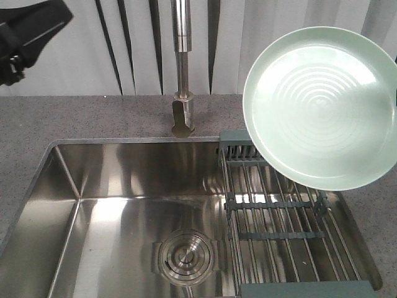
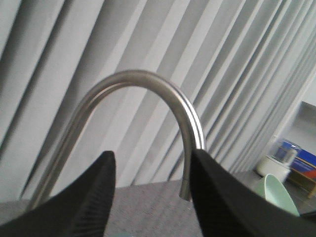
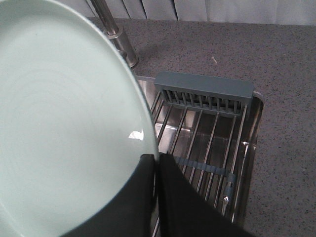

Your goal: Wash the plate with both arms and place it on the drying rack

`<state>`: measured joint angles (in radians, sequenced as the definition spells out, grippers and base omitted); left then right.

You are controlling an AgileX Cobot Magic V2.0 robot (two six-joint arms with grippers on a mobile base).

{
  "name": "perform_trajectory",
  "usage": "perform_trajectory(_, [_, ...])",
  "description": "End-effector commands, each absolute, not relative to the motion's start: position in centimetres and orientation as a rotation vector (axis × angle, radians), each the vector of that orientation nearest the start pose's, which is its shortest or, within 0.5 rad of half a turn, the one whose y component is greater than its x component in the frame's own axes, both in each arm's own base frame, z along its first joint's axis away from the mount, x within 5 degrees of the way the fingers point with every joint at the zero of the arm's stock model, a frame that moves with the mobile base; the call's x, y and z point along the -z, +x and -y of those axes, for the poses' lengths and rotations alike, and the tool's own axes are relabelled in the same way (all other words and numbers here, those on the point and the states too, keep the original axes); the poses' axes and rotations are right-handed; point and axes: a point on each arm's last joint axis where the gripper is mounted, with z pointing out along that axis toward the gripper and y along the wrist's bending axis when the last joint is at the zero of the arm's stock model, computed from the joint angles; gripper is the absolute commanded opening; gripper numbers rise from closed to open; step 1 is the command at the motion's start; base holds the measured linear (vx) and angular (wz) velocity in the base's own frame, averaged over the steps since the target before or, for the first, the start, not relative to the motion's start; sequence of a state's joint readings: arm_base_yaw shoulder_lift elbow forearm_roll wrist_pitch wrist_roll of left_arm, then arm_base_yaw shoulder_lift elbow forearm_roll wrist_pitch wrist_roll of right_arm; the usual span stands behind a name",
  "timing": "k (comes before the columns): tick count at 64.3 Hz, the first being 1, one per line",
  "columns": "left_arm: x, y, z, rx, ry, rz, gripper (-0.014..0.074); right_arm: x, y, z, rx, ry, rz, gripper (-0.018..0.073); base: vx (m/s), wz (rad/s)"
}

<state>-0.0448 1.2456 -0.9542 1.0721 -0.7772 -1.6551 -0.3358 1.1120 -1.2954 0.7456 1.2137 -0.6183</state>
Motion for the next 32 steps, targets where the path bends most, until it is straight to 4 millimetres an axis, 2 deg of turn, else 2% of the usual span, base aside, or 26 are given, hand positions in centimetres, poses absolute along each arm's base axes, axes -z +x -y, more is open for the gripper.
perform_trajectory(1, [-40.6,27.9,7.6,1.250,0.133,-1.420,0.0475,-44.4,19.8,0.7,-0.481,-0.257,-2.111,-0.0006,0.00,0.00])
perform_trajectory(14, [-39.5,32.4,8.7,1.399,0.174,-1.502,0.0507,-44.3,19.7,0.6,-0.488,-0.263,-2.119,-0.0006,0.00,0.00])
perform_trajectory(32, [-37.2,38.7,9.3,1.570,0.081,-1.562,0.0507,-44.3,19.6,0.6,-0.494,-0.269,-2.126,-0.0006,0.00,0.00])
